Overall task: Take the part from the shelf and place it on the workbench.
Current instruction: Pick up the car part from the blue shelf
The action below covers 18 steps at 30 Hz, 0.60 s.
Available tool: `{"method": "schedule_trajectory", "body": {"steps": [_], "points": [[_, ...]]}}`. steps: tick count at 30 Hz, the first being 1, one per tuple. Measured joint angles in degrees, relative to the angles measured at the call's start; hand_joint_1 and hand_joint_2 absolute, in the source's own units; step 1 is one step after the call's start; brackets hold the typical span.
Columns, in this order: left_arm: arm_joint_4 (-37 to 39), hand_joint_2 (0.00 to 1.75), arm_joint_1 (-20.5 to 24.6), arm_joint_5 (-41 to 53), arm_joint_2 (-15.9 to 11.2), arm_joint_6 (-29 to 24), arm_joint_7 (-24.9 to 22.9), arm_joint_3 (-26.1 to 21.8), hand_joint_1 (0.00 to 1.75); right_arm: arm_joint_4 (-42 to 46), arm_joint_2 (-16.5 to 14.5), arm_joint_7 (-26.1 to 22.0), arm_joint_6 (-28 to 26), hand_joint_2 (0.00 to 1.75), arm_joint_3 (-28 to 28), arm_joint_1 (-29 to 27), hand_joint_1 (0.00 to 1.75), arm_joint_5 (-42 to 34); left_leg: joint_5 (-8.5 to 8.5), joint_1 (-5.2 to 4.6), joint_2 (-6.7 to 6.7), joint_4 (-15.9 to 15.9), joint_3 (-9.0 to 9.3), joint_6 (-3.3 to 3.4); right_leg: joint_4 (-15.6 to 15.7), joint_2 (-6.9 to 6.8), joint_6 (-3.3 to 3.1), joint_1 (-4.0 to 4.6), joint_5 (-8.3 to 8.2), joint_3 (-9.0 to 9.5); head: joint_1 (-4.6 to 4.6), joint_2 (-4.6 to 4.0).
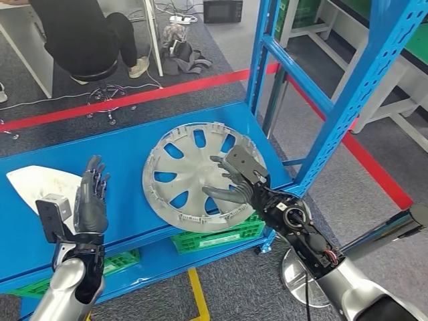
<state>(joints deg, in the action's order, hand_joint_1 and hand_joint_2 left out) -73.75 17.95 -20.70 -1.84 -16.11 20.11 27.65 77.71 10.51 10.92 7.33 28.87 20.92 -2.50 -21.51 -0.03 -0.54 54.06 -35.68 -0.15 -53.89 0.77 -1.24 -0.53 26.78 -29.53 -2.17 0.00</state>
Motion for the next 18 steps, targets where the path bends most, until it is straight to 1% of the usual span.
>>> {"method": "schedule_trajectory", "body": {"steps": [2,4,5,6,15,18], "points": [[0.0,0.0,0.01,0.01,0.01,0.02,-0.08,0.0,0.0,-1.22,0.0,0.26,0.69,1.75,0.34,0.39,0.0,0.79,-0.11,-0.03,0.0,0.02,0.02,0.18,0.26,0.0,0.51,-0.02,-0.05,0.15,-0.3,0.0],[0.0,0.0,0.06,0.06,0.03,0.06,-0.26,0.0,0.0,-2.77,0.0,0.49,2.09,1.75,0.97,0.92,0.0,2.24,-0.18,-0.07,0.0,0.05,0.02,0.29,0.45,0.01,1.28,-0.07,-0.07,0.24,-0.45,0.0],[0.0,0.0,0.09,0.09,0.03,0.08,-0.34,0.0,0.0,-3.49,0.0,0.5,2.7,1.75,1.28,1.17,0.0,2.82,-0.2,-0.07,0.0,0.06,0.02,0.32,0.52,0.01,1.55,-0.09,-0.07,0.27,-0.46,0.0],[0.0,0.0,0.11,0.12,0.04,0.09,-0.41,0.0,0.0,-4.02,0.0,0.47,3.11,1.75,1.53,1.35,0.0,3.22,-0.2,-0.08,0.01,0.07,0.02,0.33,0.56,0.01,1.69,-0.1,-0.08,0.28,-0.46,0.0],[-0.01,0.0,0.16,0.19,0.1,0.03,-0.62,0.0,0.0,-5.95,-0.01,-0.13,4.23,1.75,2.52,2.01,0.0,4.56,-0.2,-0.07,0.0,0.07,0.03,0.35,0.58,0.01,1.79,-0.1,-0.1,0.3,-0.46,0.0],[-0.13,0.0,0.33,0.47,0.33,-0.19,-1.17,0.0,0.0,-12.08,-0.23,-2.91,8.1,1.75,6.65,6.13,0.0,9.22,-0.17,0.01,0.03,0.01,0.29,0.37,0.57,0.02,2.03,-0.02,-0.11,0.47,-0.13,0.0]]}}
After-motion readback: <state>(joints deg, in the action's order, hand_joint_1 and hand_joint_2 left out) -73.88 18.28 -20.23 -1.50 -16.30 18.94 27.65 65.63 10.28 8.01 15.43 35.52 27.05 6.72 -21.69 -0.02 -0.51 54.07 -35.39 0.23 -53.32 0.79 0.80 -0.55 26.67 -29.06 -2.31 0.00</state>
